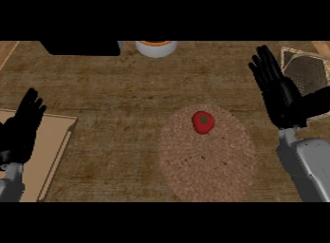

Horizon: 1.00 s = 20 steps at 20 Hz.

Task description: Pick the tomato from the placemat and place it in the basket

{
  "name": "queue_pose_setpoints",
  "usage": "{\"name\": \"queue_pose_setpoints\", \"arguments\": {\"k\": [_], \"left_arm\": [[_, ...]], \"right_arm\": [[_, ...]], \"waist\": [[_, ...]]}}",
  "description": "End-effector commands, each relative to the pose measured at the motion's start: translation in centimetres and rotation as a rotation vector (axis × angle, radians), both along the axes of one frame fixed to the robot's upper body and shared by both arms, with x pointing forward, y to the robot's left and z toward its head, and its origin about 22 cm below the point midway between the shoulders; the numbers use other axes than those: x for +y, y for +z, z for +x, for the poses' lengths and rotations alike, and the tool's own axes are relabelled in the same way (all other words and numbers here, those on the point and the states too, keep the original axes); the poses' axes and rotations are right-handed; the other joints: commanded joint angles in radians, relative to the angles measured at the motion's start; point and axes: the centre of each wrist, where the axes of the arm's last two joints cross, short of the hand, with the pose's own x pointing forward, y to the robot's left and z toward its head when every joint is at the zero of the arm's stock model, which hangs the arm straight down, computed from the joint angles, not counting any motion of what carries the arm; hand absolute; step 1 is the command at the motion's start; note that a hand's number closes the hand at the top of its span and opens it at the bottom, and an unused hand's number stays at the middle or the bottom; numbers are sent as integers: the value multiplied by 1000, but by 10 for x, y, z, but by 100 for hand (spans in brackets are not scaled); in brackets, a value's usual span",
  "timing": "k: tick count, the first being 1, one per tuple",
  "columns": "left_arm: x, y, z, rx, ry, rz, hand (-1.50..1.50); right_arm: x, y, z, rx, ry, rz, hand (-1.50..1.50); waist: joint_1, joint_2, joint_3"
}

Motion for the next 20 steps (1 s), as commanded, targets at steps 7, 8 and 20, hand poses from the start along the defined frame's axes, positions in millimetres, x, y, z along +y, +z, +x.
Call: {"name": "queue_pose_setpoints", "arguments": {"k": [7, 8, 20], "left_arm": [[-42, -65, -34, 302, -233, -40, 0], [-41, -71, -39, 322, -241, -40, 0], [-15, -86, -70, 375, -168, -38, 0]], "right_arm": [[121, 73, 0, -304, 942, -17, 150], [132, 62, -6, -278, 1034, 23, 150], [108, 96, -6, -483, 752, -740, -150]], "waist": [[122, 46, 29], [102, 43, 29], [-4, 5, 25]]}}
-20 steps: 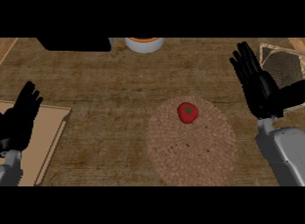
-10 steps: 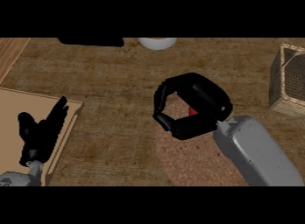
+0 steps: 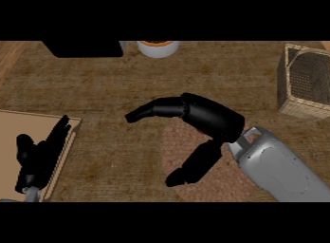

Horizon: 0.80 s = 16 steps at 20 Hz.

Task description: Pick the tomato from the placemat and place it in the basket

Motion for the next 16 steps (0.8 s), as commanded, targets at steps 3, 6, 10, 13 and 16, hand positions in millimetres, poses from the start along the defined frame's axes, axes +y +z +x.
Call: {"name": "queue_pose_setpoints", "arguments": {"k": [3, 6, 10, 13, 16], "left_arm": [[6, -29, -23, 186, 51, -32, 0], [1, -37, -32, 198, 34, -41, 0], [4, -32, -27, 191, 24, -21, 0], [-10, -40, -27, 177, 17, -21, 0], [-5, -26, -18, 165, 17, -24, 0]], "right_arm": [[-38, 85, 24, -344, -205, -276, -150], [-55, 125, 21, -425, -199, -378, -150], [-71, 168, 30, -435, -181, -541, -150], [-76, 197, 31, -412, -119, -674, -150], [-85, 195, 36, -372, -76, -818, -150]], "waist": [[-5, 13, -18], [-14, 12, -17], [3, 19, -17], [3, 21, -20], [8, 23, -17]]}}
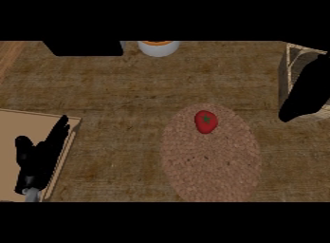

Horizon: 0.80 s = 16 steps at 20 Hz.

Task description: Pick the tomato from the placemat and place it in the basket

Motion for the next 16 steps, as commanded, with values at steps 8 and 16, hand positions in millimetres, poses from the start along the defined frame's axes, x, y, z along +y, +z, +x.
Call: {"name": "queue_pose_setpoints", "arguments": {"k": [8, 16], "left_arm": [[9, -33, -38, 199, 1, -20, 0], [-3, -30, -24, 204, 14, -38, 0]], "right_arm": [[-21, 26, 2, 35, 19, -245, -150], [-8, -20, 16, 86, 31, -192, -150]], "waist": [[15, 12, -14], [5, 12, -14]]}}
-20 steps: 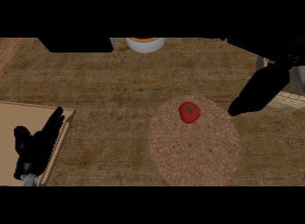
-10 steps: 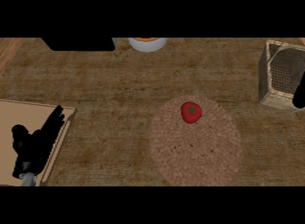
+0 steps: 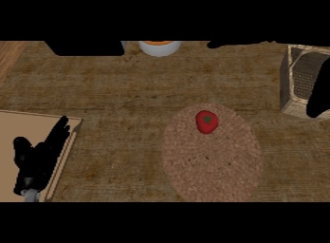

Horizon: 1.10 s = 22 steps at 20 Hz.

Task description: Pick the tomato from the placemat and place it in the basket

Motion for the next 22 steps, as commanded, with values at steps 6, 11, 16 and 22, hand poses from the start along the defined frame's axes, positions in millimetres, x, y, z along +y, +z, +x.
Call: {"name": "queue_pose_setpoints", "arguments": {"k": [6, 11, 16, 22], "left_arm": [[3, -40, -30, 204, 22, -15, 0], [0, -29, -23, 203, 26, -17, 0], [-4, -32, -26, 205, 9, -19, 0], [-4, -41, -24, 190, 30, -18, 0]], "right_arm": [[11, -62, 6, 58, 22, 43, -150], [30, -84, 9, 24, 11, 44, -150], [20, -121, 5, 16, -1, -33, -150], [23, -150, 11, 40, 11, -19, -150]], "waist": [[-8, 10, -17], [2, 10, -17], [-5, 10, -17], [-3, 13, -17]]}}
